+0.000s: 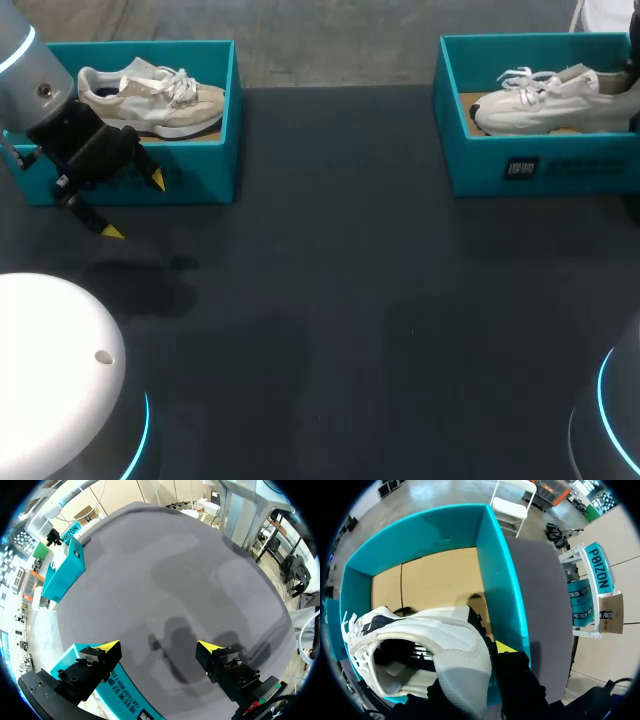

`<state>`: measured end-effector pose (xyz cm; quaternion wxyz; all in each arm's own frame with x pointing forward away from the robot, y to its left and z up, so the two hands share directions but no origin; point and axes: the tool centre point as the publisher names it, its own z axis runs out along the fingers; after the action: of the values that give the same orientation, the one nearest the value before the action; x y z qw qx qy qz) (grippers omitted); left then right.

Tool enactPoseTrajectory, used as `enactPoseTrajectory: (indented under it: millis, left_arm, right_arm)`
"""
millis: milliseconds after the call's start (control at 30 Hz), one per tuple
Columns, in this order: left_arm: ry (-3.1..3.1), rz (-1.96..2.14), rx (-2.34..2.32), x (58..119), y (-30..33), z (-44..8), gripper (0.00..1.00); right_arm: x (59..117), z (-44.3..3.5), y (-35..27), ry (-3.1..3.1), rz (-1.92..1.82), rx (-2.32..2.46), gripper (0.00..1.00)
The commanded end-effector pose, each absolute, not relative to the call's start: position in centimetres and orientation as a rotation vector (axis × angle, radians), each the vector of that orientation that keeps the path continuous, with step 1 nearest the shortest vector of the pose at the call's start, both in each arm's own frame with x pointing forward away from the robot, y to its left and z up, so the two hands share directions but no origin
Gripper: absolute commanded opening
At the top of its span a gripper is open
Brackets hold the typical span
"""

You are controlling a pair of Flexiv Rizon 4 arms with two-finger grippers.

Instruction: Take the shoe out of the shoebox, open the shoe tongue, remove and reinsert the insole, then place the shoe into the shoebox

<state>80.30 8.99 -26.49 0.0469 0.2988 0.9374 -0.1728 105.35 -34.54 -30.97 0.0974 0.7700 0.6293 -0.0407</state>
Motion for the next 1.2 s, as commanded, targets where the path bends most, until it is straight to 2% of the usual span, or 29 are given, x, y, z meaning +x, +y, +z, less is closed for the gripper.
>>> enactPoseTrajectory:
  millis: [33,733,1200]
  left_arm:
    - [2.864,-0.523,0.913,80.3,9.0,-26.4,1.00]
    - [2.864,-0.523,0.913,80.3,9.0,-26.4,1.00]
    - [2.864,-0.523,0.913,80.3,9.0,-26.4,1.00]
  right_arm:
    - [104.5,-31.2,-34.3,1.861,-0.104,2.274,0.00]
    - [103.8,-31.9,-33.8,1.860,-0.086,2.274,0.00]
    - [103.4,-34.1,-34.3,1.894,-0.068,2.312,0.00]
